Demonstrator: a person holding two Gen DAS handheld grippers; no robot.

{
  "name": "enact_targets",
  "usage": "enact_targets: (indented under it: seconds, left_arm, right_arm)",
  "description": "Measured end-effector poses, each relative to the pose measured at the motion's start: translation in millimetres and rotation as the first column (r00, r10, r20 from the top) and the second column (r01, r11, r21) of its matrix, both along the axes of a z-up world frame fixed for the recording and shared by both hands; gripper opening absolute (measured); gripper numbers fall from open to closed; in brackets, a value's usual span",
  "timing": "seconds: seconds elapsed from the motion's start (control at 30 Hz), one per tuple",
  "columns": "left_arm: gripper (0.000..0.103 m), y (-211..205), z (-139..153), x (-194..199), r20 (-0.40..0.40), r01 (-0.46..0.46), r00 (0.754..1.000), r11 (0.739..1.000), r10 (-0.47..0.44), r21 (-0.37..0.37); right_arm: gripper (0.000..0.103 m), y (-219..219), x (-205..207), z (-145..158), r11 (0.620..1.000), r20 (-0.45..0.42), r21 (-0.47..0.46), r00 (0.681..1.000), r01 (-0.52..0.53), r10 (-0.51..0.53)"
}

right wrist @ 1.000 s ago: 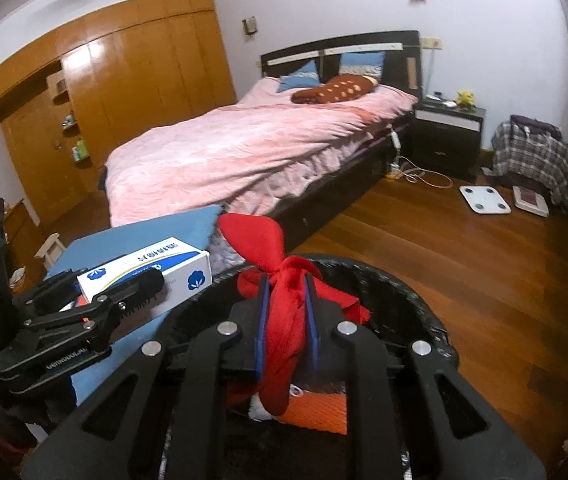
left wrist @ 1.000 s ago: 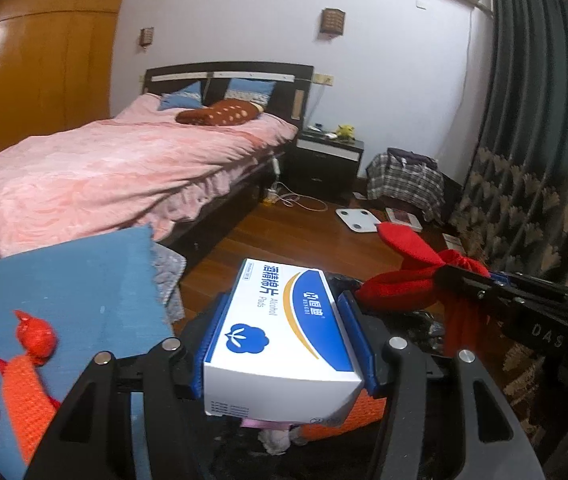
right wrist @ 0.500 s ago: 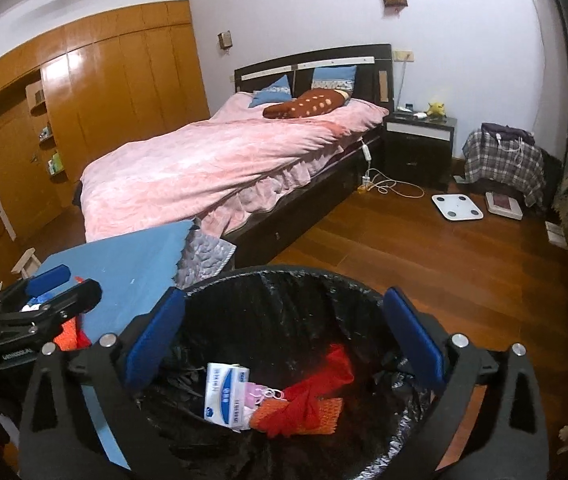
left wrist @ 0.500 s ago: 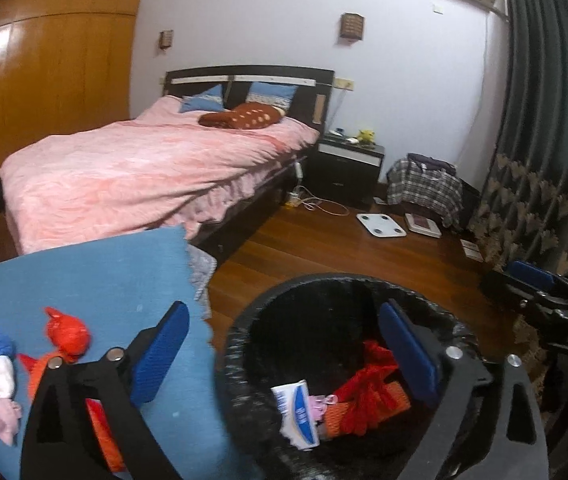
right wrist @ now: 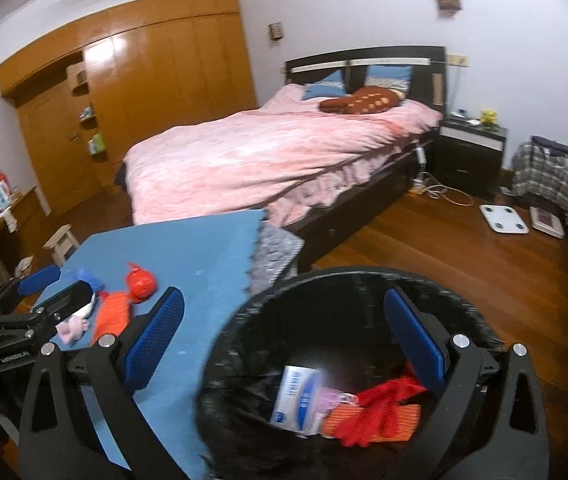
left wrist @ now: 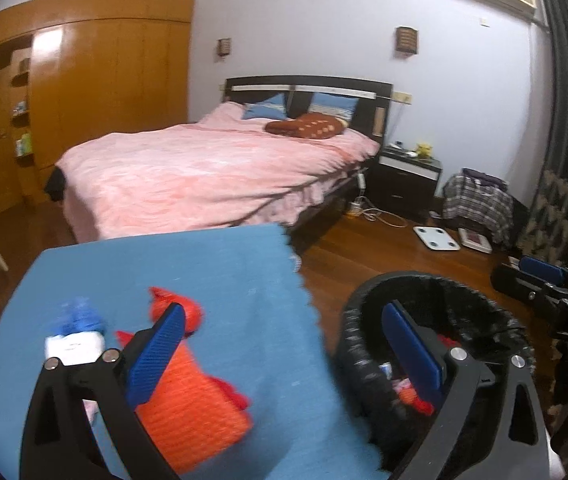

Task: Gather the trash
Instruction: 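Move both tools back over the table toward the pink sock and orange net, then grasp the pink sock with the left tool while the right tool grasps the orange mesh net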

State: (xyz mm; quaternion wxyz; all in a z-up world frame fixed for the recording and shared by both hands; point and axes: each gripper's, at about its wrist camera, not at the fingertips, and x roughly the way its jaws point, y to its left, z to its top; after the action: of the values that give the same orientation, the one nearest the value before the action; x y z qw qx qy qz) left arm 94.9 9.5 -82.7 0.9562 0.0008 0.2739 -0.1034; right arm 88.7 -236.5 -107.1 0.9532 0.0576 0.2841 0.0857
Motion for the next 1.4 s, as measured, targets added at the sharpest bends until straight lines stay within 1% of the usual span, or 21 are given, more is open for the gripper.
enact_targets:
  seconds: [0.13,0.37,0.5,0.67,0.83,1.07,1.23,1.33,1.4]
  left_arm:
    - [0.097,30.3,-7.2,-6.6,-0.004,-0.066,0.998,0.998,0.066,0.015]
    - [0.097,78.0,-23.0,-18.5,-0.012,-0.165,0.986,0.985,0.166,0.054]
    - [0.097,107.6,-35.5,-22.5,-0.032,-0.233,0.971,0.970,0.235,0.065]
    - [0.096,136.1,-53.1,-23.3,-0.060,-0.289,0.954,0.954,0.294,0.083]
    - [0.091,159.0,-73.5,-15.7,-0.107,-0.330,0.935,0.939,0.339,0.093]
    - [0.086,177.5,-96.7,-4.8,-0.159,-0.354,0.918,0.932,0.363,0.085]
    - [0.083,183.2,-110.3,7.0,-0.190,-0.348,0.915,0.934,0.356,0.075]
    - [0.078,185.0,-116.4,14.3,-0.215,-0.334,0.915,0.940,0.340,0.065]
    - [0.072,184.9,-120.4,18.7,-0.236,-0.317,0.917,0.947,0.322,0.058]
  right_arm:
    - [0.097,35.1,7.7,-0.1,0.998,0.000,-0.005,0.998,-0.063,0.063]
    - [0.097,89.1,19.3,-8.4,0.989,-0.005,-0.009,0.989,-0.149,0.149]
    - [0.097,116.6,24.3,-19.6,0.982,-0.018,-0.017,0.982,-0.188,0.188]
    - [0.097,146.3,31.3,-35.9,0.972,-0.035,-0.032,0.972,-0.232,0.231]
    - [0.097,167.7,35.6,-50.8,0.964,-0.064,-0.041,0.963,-0.264,0.261]
    - [0.097,184.5,42.4,-68.7,0.955,-0.100,-0.051,0.953,-0.291,0.285]
    - [0.097,189.5,48.4,-77.2,0.952,-0.117,-0.054,0.949,-0.300,0.293]
    - [0.097,191.0,50.9,-81.2,0.951,-0.126,-0.055,0.947,-0.303,0.295]
    - [0.097,192.0,52.6,-83.6,0.950,-0.134,-0.054,0.945,-0.306,0.297]
